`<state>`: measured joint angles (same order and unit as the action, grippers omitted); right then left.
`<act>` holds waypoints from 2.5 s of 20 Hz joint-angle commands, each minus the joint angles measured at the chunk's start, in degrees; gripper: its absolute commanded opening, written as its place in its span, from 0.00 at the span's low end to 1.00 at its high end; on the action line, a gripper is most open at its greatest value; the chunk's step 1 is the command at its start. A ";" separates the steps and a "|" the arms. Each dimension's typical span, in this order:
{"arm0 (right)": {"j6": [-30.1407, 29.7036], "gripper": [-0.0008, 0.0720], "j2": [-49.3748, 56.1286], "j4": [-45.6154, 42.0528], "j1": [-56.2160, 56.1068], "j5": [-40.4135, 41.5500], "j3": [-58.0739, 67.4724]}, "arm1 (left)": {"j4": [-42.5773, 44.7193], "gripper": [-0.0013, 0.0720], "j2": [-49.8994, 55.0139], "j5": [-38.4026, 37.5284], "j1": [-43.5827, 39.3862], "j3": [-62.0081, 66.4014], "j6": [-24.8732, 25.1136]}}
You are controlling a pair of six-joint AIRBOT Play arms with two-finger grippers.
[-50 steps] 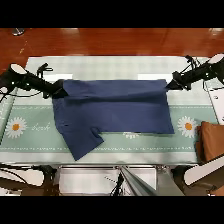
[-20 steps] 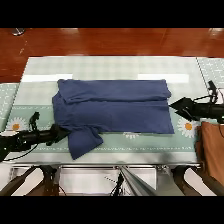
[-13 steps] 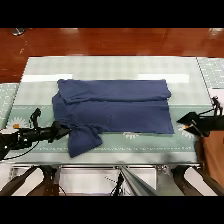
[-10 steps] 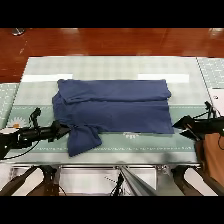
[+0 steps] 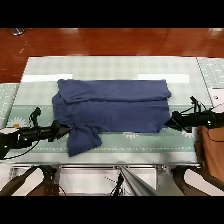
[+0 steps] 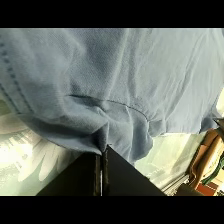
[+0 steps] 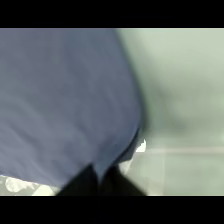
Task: Fold the shirts.
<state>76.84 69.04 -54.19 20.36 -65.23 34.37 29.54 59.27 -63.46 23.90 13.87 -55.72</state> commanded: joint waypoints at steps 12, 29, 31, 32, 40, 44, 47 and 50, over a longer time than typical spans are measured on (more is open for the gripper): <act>0.87 0.04 5.20 1.68 -1.18 4.39 26.45 | -0.04 0.05 7.30 0.76 -1.03 28.76 -8.07; -3.85 0.87 30.05 11.52 -0.02 3.39 48.54 | 4.92 0.97 42.80 -9.57 -6.49 69.79 -26.16; -2.95 0.87 30.03 8.41 4.61 -2.14 53.83 | 17.03 0.97 41.42 -19.39 -0.83 74.51 -32.74; -1.73 0.87 30.01 6.73 7.10 -4.37 55.06 | 23.06 0.97 39.58 -21.97 1.60 74.82 -33.75; 1.09 0.86 37.13 3.56 6.32 -10.69 51.32 | 20.81 0.97 9.16 3.52 1.05 43.74 -22.82; 2.08 0.86 41.11 6.03 1.01 -11.13 51.34 | 10.64 0.97 2.01 -1.49 -7.89 33.77 -15.41; 1.97 0.86 41.64 5.51 -3.02 -10.88 51.34 | 9.53 0.97 2.71 -0.61 -15.96 33.27 -15.39; 0.24 0.66 41.62 7.17 -6.01 -10.21 51.34 | 9.33 0.97 4.46 4.52 -23.26 33.27 -15.43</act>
<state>78.22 110.19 -48.03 17.23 -75.77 85.71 40.66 63.31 -62.70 7.18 48.27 -72.12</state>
